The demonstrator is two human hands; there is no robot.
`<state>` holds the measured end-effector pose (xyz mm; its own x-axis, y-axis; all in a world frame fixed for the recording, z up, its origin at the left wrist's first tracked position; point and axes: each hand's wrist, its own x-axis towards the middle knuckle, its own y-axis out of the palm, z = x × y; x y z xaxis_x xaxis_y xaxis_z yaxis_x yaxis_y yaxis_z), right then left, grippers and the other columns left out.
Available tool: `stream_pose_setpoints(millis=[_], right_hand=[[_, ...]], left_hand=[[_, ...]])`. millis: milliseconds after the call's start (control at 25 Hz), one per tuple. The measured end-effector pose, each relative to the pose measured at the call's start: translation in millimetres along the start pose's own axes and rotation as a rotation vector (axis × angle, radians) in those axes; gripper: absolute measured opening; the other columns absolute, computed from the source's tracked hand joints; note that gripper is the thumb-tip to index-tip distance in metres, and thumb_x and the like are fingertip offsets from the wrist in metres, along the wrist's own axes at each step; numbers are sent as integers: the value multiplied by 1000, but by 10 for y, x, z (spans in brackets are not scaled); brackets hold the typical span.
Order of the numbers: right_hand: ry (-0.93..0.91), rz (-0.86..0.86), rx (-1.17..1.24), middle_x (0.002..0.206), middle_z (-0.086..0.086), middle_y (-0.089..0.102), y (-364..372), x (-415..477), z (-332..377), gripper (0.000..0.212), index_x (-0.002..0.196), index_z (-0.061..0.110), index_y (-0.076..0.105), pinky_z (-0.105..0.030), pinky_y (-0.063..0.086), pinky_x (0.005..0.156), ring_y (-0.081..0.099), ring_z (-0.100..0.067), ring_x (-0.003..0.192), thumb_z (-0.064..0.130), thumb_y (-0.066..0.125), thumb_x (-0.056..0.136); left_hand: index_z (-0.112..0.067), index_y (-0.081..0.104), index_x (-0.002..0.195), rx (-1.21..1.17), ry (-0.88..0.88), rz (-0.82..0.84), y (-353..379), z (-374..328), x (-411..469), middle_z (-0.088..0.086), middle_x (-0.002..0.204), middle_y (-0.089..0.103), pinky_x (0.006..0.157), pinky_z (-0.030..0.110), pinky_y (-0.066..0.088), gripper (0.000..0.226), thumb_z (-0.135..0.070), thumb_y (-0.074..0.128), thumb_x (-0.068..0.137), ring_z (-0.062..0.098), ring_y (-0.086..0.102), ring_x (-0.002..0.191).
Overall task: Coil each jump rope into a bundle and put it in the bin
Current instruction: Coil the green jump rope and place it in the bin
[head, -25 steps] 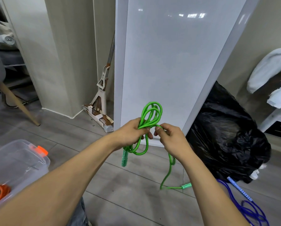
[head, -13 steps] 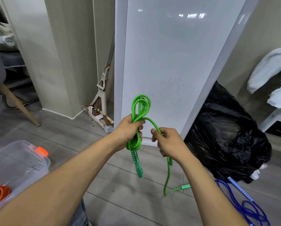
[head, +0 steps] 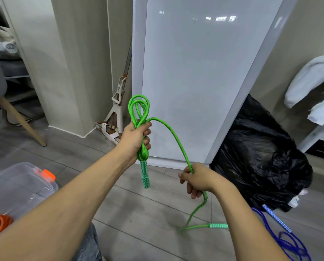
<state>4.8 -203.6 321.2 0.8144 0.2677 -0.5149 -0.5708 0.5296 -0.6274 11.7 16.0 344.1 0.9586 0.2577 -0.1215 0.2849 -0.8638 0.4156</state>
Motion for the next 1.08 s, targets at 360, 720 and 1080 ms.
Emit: stream_pose_setpoints(millis=[360,720,1080], right_hand=[[-498,-334,355,113,4,71,41,53,163,35,123,24,61,-24,50,95,65,-5,110,24,74,90],[-329,-451,371,47,11,42,23,92,156,34,81,14,68,-26,31,52,35,-12,45,39,56,101],[-370,-602,347,55,8,41,-8,53,178,34,107,19,71,-25,27,48,30,-6,42,16,38,103]], left_hand=[[-11,53,91,286,-66,334,143,117,-219,-3,58,41,41,21,27,10,-14,54,100,11,30,41],[-13,48,89,216,32,-57,79,150,-52,3,67,39,44,23,35,13,-14,50,101,15,33,46],[-17,49,85,159,-25,-213,15,241,51,3,69,45,57,29,38,18,-16,47,102,19,42,52]])
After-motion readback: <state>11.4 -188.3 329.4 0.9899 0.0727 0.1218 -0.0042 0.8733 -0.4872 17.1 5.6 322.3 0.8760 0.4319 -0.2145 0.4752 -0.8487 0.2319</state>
